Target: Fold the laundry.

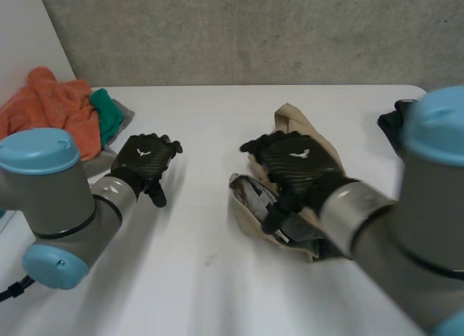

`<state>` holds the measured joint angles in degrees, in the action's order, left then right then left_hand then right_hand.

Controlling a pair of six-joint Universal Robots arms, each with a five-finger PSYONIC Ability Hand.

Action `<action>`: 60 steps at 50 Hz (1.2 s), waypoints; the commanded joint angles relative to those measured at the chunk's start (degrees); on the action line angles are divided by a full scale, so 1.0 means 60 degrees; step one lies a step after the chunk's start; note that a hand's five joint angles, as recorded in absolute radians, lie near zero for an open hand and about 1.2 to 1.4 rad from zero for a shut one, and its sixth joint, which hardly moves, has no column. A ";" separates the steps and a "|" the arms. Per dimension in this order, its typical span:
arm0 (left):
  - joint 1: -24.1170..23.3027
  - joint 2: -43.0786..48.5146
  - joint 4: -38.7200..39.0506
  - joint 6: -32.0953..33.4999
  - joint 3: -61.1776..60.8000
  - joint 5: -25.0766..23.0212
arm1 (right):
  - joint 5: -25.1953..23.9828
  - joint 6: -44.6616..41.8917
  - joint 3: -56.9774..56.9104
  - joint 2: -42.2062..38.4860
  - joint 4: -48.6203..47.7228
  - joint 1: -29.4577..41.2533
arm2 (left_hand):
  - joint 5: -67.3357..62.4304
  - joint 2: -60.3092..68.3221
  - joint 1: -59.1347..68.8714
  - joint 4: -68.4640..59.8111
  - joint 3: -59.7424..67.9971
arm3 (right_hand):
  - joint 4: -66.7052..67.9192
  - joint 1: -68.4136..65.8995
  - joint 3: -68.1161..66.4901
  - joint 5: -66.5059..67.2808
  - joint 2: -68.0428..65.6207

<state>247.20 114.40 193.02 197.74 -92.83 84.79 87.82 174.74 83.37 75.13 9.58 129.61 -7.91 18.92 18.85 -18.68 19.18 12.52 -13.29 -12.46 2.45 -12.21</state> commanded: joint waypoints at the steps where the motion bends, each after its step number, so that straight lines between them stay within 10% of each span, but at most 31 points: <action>1: -0.0023 -0.0755 0.0115 -0.0349 -0.0772 -0.0011 | 0.1958 -0.0104 -0.1880 -0.2396 0.0030 0.1365 | -0.0120 -0.0050 -0.0038 0.0009 -0.0093 | -0.0421 0.0549 0.0410 -0.0409 0.0369; 4: 0.0007 -0.0916 0.0144 -0.0363 -0.1021 -0.0011 | 0.2062 -0.0104 -0.2146 -0.2867 0.0030 0.1425 | -0.0092 -0.0078 -0.0066 0.0037 -0.0121 | -0.0421 0.0549 0.0410 -0.0409 0.0369; 9: 0.0065 -0.1092 0.0144 -0.0378 -0.1197 -0.0011 | 0.2282 -0.0338 -0.2278 -0.3089 -0.0174 0.1381 | 0.0020 -0.0190 -0.0177 0.0149 -0.0232 | 1.1225 -1.1096 -1.1235 1.1237 -1.1277; 23: 0.0037 0.0018 0.0920 -0.1167 -0.0482 -0.0259 | 0.1844 -0.2638 -0.1985 0.0221 -0.0863 0.1410 | 0.1282 -0.1452 -0.1439 0.1411 -0.1494 | 1.1246 -1.1118 -1.1257 1.1258 -1.1298; 39: -0.2028 0.1939 0.0906 -0.3949 0.1790 -0.1095 | 0.1638 -0.2800 -0.1268 0.2023 -0.0380 0.1425 | 0.0891 -0.1061 -0.1049 0.1021 -0.1104 | 1.1246 -1.1118 -1.1257 1.1258 -1.1298; 41: -0.2190 0.1984 0.0906 -0.4477 0.1864 -0.1095 | 0.1653 -0.2800 -0.1195 0.2169 -0.0365 0.1309 | -0.0475 0.0305 0.0317 -0.0345 0.0262 | 1.1246 -1.1118 -1.1257 1.1258 -1.1298; 45: -0.2249 0.1897 0.0906 -0.5401 0.1879 -0.0919 | 0.1623 -0.2902 -0.1048 0.2258 -0.0351 0.1221 | -1.0334 1.0164 1.0177 -1.0205 1.0122 | 1.1246 -1.1118 -1.1257 1.1258 -1.1298; 60: -0.0740 -0.3799 -0.0309 -0.4157 0.0502 0.0414 | 0.1185 -0.4250 -0.1267 0.3517 -0.0307 -0.0743 | -1.0349 1.0179 1.0191 -1.0220 1.0137 | 1.1246 -1.1118 -1.1257 1.1258 -1.1298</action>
<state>240.40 106.92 194.24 169.22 -87.14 86.84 96.66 151.09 77.07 92.97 7.39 127.58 -54.02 67.90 63.06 -68.51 67.89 68.78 -62.72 -68.34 55.70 -67.39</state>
